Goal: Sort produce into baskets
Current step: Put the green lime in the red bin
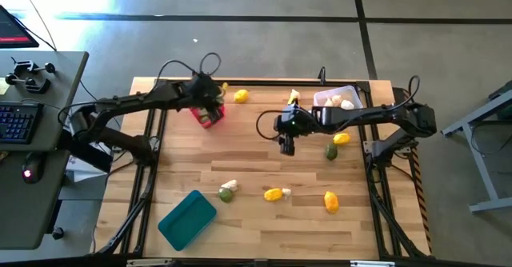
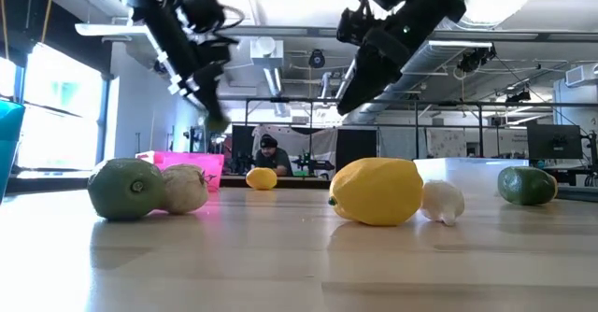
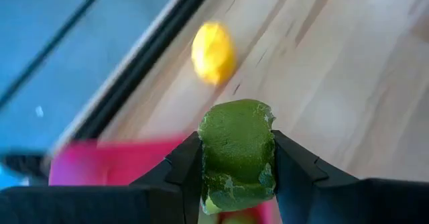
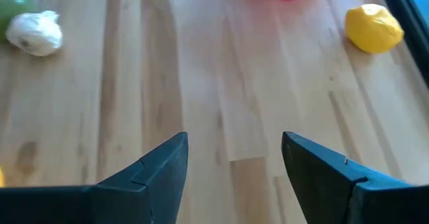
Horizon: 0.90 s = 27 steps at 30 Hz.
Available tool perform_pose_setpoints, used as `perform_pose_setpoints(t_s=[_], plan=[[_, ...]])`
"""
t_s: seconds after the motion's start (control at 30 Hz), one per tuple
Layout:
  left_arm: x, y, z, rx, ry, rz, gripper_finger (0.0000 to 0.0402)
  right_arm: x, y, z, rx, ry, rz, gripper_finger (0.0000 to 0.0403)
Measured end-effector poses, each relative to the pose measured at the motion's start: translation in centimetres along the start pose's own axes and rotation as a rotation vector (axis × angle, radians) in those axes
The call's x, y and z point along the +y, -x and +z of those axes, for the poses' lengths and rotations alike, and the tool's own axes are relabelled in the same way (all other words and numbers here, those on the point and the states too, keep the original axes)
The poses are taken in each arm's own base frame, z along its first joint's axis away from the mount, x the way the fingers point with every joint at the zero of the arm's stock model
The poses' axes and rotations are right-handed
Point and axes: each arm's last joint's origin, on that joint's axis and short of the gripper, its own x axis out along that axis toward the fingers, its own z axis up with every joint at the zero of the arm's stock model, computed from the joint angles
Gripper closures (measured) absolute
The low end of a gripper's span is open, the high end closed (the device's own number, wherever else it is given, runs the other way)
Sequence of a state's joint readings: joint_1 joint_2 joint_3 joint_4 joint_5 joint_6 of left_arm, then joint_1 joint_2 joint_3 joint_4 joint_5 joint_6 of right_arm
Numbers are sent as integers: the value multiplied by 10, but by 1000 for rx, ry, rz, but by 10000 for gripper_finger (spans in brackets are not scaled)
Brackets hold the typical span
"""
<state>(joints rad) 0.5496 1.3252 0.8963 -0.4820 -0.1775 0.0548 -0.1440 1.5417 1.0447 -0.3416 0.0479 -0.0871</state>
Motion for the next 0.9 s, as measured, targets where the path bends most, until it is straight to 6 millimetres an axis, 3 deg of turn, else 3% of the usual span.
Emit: perform_pose_setpoints(t_s=[0.27,0.73,0.9], plan=[[13,-13,-34,55,-7,-79,283,-23,0,-2,-3,4,-43,171],[27,-45,-41,136,91,-62,282,-44,0,1,-68,-22,-52,171],[28,-44,-38,116,73,-55,250,-47,0,1,-72,-34,-57,171]])
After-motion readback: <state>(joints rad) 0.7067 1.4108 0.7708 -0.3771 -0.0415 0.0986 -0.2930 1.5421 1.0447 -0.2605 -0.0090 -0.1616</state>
